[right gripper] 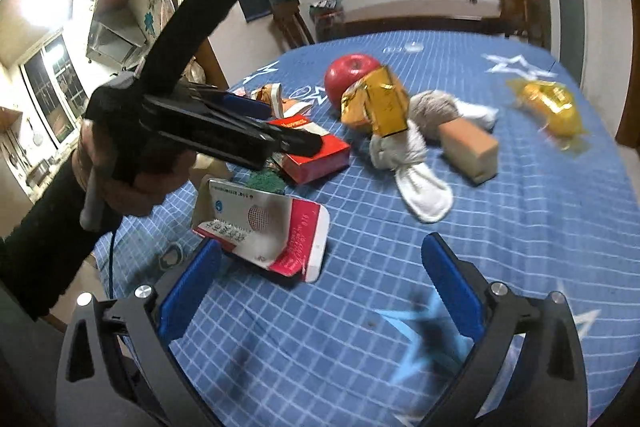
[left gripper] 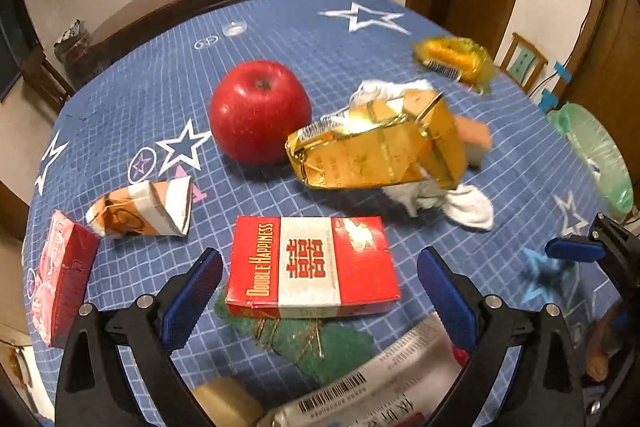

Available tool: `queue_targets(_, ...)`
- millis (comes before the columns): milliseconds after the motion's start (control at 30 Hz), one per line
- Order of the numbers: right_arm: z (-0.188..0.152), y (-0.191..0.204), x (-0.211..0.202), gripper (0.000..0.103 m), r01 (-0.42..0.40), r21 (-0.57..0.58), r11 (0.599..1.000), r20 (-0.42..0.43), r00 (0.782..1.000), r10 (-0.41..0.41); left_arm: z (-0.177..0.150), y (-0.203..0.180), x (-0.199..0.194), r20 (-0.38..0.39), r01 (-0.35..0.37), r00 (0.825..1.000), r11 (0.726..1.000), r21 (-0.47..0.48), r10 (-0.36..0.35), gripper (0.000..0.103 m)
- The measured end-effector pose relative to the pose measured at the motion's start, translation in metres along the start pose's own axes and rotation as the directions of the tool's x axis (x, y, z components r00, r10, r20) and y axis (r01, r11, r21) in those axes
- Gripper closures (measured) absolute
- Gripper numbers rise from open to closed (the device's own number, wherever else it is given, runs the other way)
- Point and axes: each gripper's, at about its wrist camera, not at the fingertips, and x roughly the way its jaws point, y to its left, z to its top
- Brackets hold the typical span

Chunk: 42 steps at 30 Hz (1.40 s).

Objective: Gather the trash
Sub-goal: 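Grasp the red Double Happiness box with the left tool while the right tool grasps a white medicine box, then carry both boxes toward the green bin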

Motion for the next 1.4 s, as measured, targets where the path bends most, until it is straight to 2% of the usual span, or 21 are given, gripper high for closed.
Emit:
queue_targets(100,0.005,-0.003,0.018,0.011,-0.047,0.028,0.999,-0.025,0.999,0.047,0.003,0.003,0.013,-0.03,0.011,0.999,1.0,-0.017,-0.011,0.008)
queue_targets(167,0.005,-0.005,0.028,0.021,-0.086,0.056,0.995,-0.048,0.995,0.089,0.006,0.007,0.02,-0.046,0.031,0.998,0.999,-0.031,-0.032,0.013)
queue_targets(333,0.011,-0.005,0.042,0.023,-0.189,0.086,0.978,-0.075,0.978,0.195,0.005,0.007,0.015,-0.027,0.071,0.997,0.997,-0.027,-0.071,0.015)
queue_targets(500,0.019,0.003,0.062,0.026,-0.208,0.07,0.976,-0.129,0.968,0.215,0.004,0.006,0.013,-0.015,0.081,0.997,0.996,-0.029,-0.081,0.015)
queue_targets(533,0.019,0.007,0.066,0.039,-0.207,0.058,0.977,-0.148,0.966,0.213,0.004,0.006,0.014,-0.016,0.08,0.997,0.996,-0.032,-0.08,0.015)
queue_targets(567,0.017,0.009,0.069,0.06,-0.194,0.048,0.98,-0.163,0.966,0.199,0.004,0.006,0.014,-0.017,0.079,0.997,0.996,-0.037,-0.08,0.015)
queue_targets(600,0.015,0.01,0.069,0.074,-0.189,0.046,0.981,-0.176,0.965,0.194,0.004,0.006,0.014,-0.018,0.079,0.997,0.996,-0.041,-0.08,0.015)
queue_targets(667,0.012,0.014,0.063,0.091,-0.203,0.028,0.979,-0.17,0.964,0.205,0.005,0.008,0.013,-0.018,0.078,0.997,0.996,-0.05,-0.079,0.015)
queue_targets(700,0.01,0.016,0.059,0.094,-0.212,0.022,0.977,-0.165,0.963,0.213,0.005,0.008,0.012,-0.015,0.081,0.997,0.995,-0.054,-0.082,0.015)
queue_targets(867,-0.01,0.022,0.031,0.101,-0.201,0.011,0.98,-0.146,0.969,0.201,0.004,0.003,0.005,0.007,0.09,0.996,0.995,-0.045,-0.09,0.015)
queue_targets(1100,-0.026,0.02,-0.019,0.103,-0.188,0.044,0.981,-0.039,0.981,0.19,0.001,-0.005,-0.012,0.049,0.096,0.994,0.995,-0.038,-0.094,0.015)
queue_targets(1267,-0.035,0.001,-0.054,0.103,-0.144,0.055,0.988,0.005,0.99,0.144,-0.004,-0.007,-0.031,0.082,0.087,0.993,0.995,-0.039,-0.084,0.015)
queue_targets(1400,-0.045,-0.011,-0.073,0.103,-0.089,0.068,0.994,0.027,0.996,0.088,-0.007,-0.009,-0.055,0.131,0.047,0.99,0.998,-0.033,-0.042,0.015)
